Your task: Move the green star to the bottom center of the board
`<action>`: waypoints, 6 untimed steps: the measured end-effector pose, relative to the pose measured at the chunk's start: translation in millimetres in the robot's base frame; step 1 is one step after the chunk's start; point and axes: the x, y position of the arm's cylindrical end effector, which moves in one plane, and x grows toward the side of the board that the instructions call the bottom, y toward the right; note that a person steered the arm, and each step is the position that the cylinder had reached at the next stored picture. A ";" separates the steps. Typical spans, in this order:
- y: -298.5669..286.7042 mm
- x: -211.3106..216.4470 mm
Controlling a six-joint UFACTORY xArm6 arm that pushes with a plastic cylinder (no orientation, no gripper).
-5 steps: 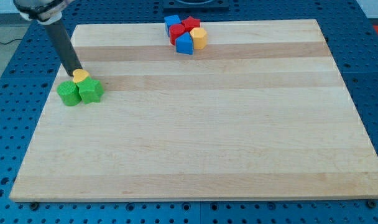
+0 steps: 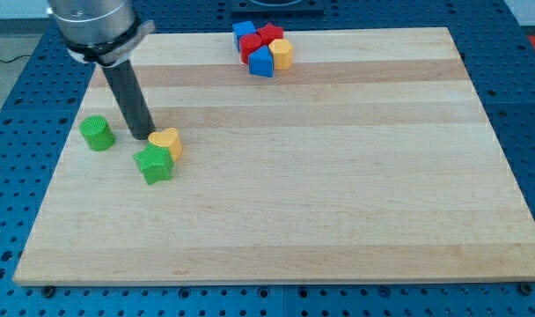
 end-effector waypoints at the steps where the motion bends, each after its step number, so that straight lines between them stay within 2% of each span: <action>1: -5.1 26.8; 2: 19.0 58.2; 4: 202.2 82.6; 5: 204.2 83.4; 6: 166.8 81.7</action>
